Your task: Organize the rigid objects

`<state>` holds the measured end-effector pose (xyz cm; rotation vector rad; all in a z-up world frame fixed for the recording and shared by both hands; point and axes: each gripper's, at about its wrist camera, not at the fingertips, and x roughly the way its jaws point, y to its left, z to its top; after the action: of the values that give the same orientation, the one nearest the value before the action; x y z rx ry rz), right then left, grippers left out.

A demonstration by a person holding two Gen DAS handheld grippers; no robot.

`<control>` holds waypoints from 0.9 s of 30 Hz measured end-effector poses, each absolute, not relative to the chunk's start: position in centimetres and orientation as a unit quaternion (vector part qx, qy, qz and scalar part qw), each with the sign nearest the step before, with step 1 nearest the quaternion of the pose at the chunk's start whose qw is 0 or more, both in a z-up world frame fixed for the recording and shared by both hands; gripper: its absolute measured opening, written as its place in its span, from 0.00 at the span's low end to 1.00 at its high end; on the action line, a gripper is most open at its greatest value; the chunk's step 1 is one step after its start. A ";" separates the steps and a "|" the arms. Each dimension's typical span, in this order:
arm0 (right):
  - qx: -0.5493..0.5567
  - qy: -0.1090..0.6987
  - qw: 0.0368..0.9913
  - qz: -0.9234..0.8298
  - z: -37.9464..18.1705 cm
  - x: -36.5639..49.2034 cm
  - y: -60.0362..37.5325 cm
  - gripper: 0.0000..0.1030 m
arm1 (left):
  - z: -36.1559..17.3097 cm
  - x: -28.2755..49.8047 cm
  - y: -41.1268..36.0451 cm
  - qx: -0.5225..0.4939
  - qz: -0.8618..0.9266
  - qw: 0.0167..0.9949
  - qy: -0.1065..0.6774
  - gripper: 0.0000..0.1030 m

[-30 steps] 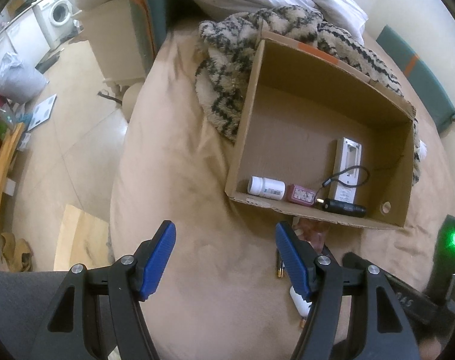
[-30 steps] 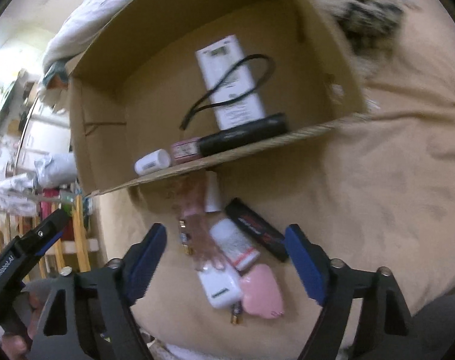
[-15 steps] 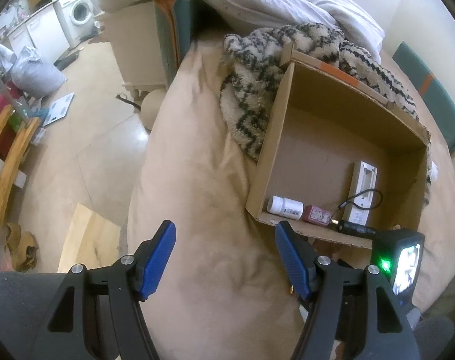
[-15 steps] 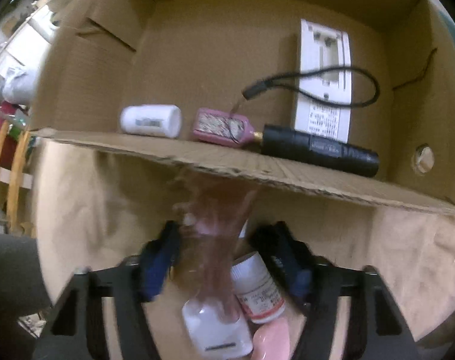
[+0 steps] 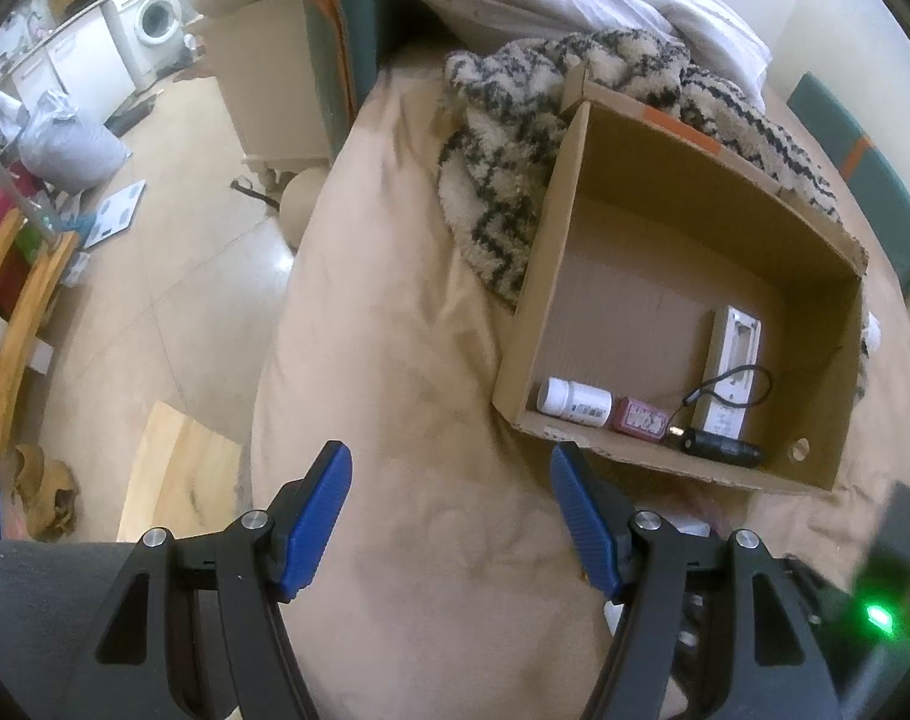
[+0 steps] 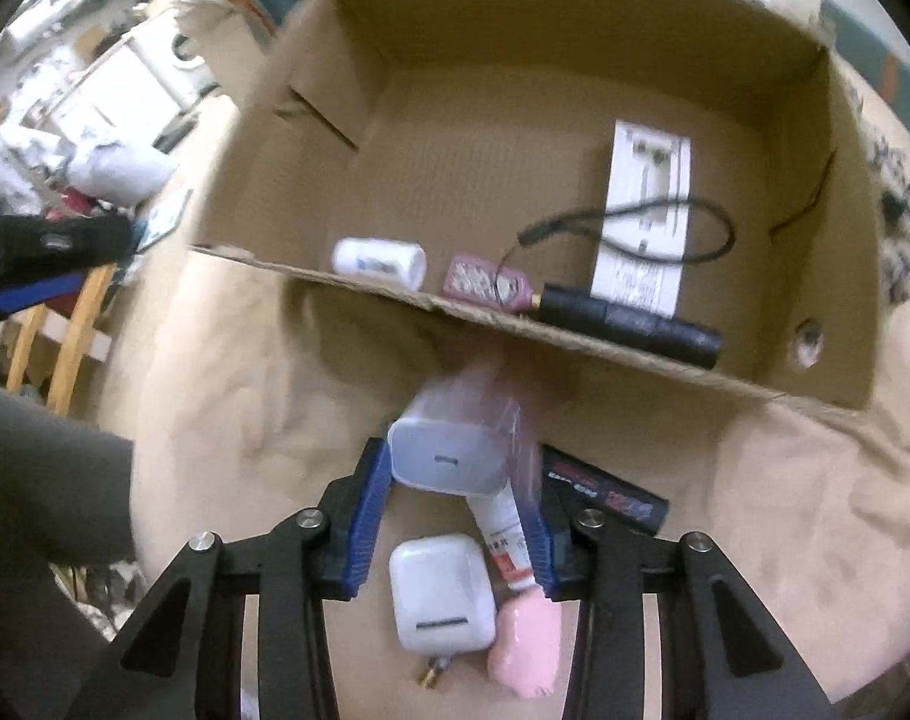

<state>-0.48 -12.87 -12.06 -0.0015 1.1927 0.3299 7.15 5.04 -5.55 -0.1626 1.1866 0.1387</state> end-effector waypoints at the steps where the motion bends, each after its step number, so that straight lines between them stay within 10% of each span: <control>1: 0.002 0.559 0.814 0.158 -11.6 -0.5 -13.2 0.00 | -5.7 7.2 5.0 -0.076 0.066 0.822 0.561 0.64; 11: 0.086 0.601 0.776 0.171 -13.1 -0.2 -16.7 0.01 | -6.5 7.3 4.5 -0.058 0.073 0.819 0.566 0.64; 16: 0.112 0.628 0.742 0.205 -14.1 -0.6 -13.9 0.64 | -6.6 7.5 4.9 -0.062 0.079 0.817 0.568 0.64; 27: -0.011 0.644 0.751 0.145 -17.8 -0.6 -6.4 0.64 | -6.5 7.7 5.7 -0.058 0.102 0.820 0.560 0.64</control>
<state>-0.56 -6.43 -17.78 -0.0242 1.4067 0.3163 7.66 5.67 -6.50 -0.1238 1.1923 0.2162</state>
